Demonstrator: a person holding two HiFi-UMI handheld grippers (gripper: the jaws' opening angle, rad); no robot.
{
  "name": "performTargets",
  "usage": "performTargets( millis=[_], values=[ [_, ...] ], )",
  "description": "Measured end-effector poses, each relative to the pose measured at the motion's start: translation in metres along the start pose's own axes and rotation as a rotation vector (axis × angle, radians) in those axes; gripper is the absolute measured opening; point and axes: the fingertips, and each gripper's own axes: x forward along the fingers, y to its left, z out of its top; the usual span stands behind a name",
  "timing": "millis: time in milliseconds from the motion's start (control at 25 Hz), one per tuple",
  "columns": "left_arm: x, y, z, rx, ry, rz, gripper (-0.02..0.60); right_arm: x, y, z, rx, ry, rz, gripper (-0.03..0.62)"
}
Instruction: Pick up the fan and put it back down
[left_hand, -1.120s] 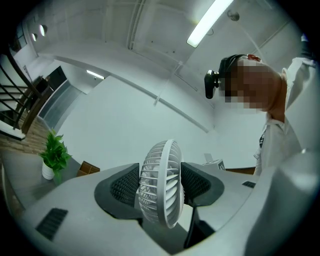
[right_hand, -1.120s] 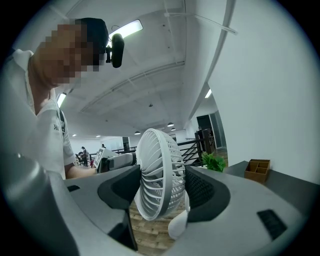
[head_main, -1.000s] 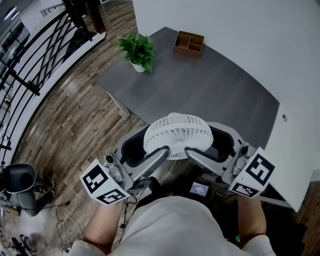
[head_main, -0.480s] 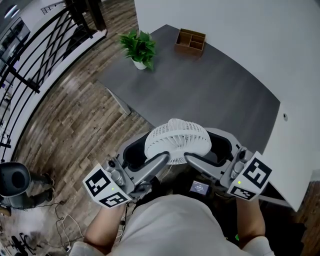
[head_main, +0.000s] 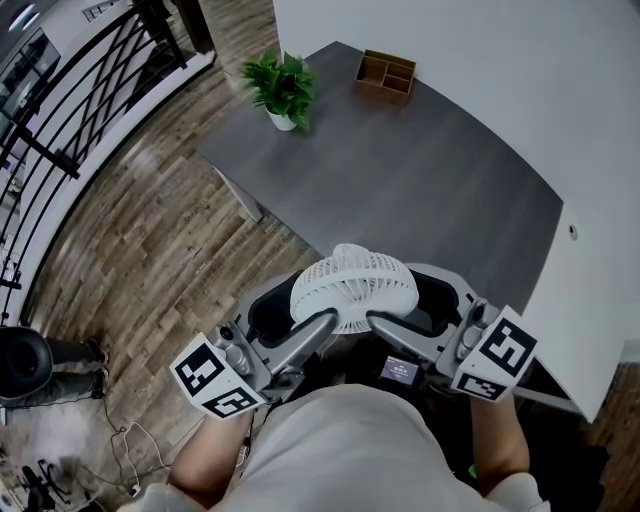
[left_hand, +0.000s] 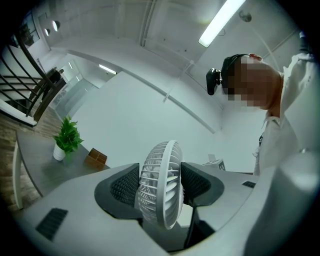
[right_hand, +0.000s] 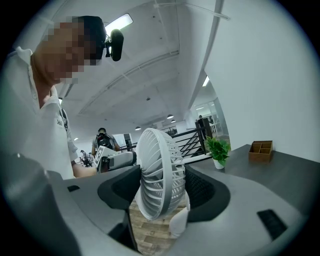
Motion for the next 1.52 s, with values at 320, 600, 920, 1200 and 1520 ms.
performTargets(
  millis=[320, 600, 920, 1200, 1520],
  values=[
    [-0.006, 0.004, -0.012, -0.027, 0.008, 0.018, 0.278, 0.003, 0.0, -0.015, 0.025, 0.034, 0.02, 0.282],
    [-0.018, 0.003, -0.013, -0.035, 0.011, 0.026, 0.278, 0.009, 0.009, -0.019, 0.028, 0.049, 0.032, 0.282],
    [-0.025, 0.012, -0.008, -0.038, 0.004, 0.04, 0.278, 0.022, 0.01, -0.018, 0.023, 0.061, 0.048, 0.282],
    [-0.03, 0.019, 0.0, -0.031, -0.009, 0.044, 0.278, 0.032, 0.01, -0.012, 0.01, 0.062, 0.062, 0.282],
    [-0.025, 0.044, 0.013, -0.008, -0.01, 0.055, 0.278, 0.054, -0.007, -0.003, -0.007, 0.062, 0.069, 0.282]
  ],
)
